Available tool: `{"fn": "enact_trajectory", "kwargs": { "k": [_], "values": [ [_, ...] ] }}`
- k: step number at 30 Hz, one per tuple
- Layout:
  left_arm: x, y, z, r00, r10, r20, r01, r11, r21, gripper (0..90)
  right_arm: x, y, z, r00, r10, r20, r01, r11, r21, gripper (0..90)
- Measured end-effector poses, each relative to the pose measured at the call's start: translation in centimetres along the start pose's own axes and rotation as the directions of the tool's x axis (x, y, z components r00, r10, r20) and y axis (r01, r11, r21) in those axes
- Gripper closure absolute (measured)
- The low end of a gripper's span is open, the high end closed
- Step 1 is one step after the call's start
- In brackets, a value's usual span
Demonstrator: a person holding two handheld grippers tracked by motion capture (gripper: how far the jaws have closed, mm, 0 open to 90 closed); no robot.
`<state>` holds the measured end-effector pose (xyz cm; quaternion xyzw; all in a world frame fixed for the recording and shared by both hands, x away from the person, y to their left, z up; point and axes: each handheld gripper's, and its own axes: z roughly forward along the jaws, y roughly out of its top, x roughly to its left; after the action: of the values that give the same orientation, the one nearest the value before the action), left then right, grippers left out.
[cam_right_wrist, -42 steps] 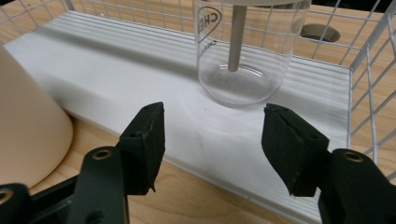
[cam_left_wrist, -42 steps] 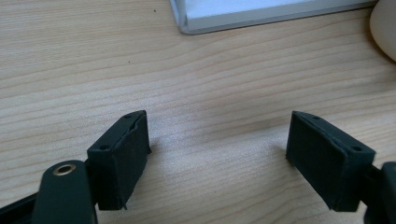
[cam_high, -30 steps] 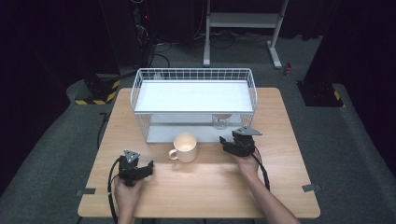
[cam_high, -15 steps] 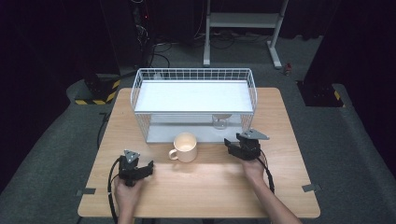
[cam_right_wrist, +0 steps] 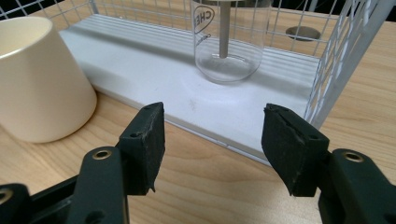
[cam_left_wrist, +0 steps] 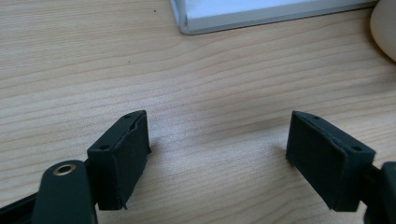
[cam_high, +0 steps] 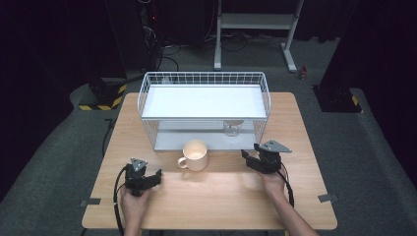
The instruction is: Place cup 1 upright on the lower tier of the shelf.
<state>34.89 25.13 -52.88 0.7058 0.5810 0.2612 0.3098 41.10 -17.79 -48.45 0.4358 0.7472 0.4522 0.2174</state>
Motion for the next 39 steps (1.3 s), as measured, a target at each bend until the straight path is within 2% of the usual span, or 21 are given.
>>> {"fn": "enact_trajectory", "kwargs": {
  "k": [5,7,26,39],
  "values": [
    [0.0,0.0,0.0,1.0000,0.000,0.001,0.000,1.0000,0.001,21.5,-0.2,-0.2,-0.4,0.9999,-0.016,-0.006,0.016,1.000,-0.010,39.8],
    [0.0,0.0,0.0,1.0000,-0.001,0.001,0.001,1.0000,0.001,21.5,-0.3,-0.5,-0.9,0.9999,0.001,-0.011,-0.001,1.000,-0.019,39.6],
    [0.0,0.0,0.0,1.0000,-0.001,0.000,0.001,1.0000,0.001,21.5,-1.7,-1.7,-3.9,0.9997,0.021,-0.007,-0.022,0.998,-0.061,38.8],
    [0.0,0.0,0.0,1.0000,-0.002,0.000,0.002,1.0000,0.001,21.5,-2.2,-2.9,-5.2,0.9987,0.047,-0.022,-0.048,0.997,-0.062,36.6]
  ]
}}
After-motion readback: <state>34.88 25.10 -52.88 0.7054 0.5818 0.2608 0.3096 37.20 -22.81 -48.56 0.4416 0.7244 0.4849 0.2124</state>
